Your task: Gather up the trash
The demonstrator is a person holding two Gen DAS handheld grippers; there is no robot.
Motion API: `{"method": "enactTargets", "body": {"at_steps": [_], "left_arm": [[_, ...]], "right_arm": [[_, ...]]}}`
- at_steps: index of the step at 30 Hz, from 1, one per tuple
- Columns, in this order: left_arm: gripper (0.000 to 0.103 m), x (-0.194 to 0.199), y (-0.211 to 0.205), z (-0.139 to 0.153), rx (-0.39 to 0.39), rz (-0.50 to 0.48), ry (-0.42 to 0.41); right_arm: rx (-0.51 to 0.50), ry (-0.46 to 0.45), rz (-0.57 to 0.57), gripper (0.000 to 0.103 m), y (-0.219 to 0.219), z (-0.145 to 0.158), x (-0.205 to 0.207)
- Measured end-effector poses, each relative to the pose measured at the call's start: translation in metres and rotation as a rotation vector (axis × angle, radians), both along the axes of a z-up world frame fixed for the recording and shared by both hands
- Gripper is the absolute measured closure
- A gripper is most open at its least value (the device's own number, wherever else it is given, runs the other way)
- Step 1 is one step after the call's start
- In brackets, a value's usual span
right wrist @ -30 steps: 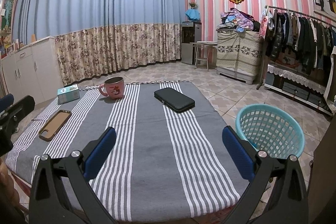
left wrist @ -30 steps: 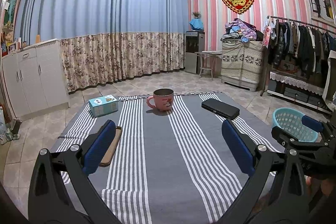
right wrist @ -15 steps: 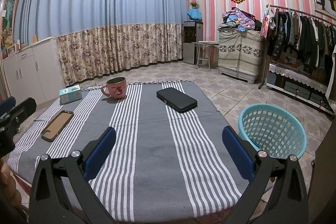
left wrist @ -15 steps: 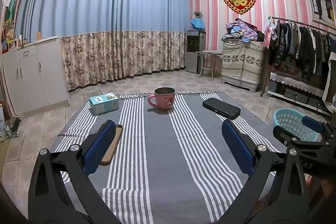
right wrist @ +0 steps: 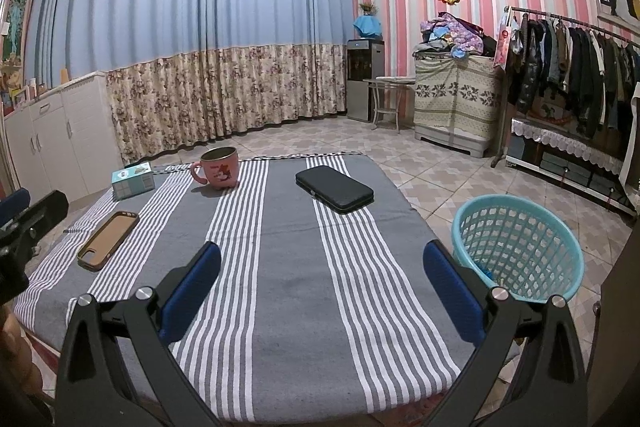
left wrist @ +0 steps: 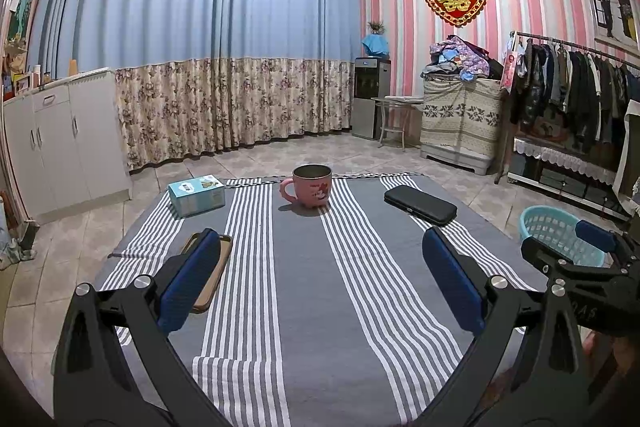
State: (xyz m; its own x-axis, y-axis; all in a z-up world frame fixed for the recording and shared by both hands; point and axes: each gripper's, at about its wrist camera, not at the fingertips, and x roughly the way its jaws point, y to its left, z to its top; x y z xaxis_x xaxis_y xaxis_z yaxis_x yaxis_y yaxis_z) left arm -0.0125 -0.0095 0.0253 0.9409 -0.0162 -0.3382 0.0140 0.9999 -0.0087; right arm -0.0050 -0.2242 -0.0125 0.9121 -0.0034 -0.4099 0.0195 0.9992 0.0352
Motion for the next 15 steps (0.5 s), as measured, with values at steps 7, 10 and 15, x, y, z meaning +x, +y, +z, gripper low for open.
{"method": "enactTargets", "body": {"at_steps": [7, 10, 15], "left_arm": [[0.005, 0.0, 0.0008, -0.0004, -0.001, 0.002, -0.003], [0.005, 0.0001, 0.001, -0.0007, 0.002, 0.002, -0.001], [0.005, -0.0035, -0.0025, -0.0005, 0.005, -0.002, -0.003]], "right_arm": [[0.001, 0.002, 0.001, 0.004, -0.0001, -0.0007, -0.0003], [0.003, 0.003, 0.001, 0.004, -0.0001, -0.0007, 0.0], [0.008, 0.002, -0.004, 0.004, -0.0003, -0.0028, -0.0007]]}}
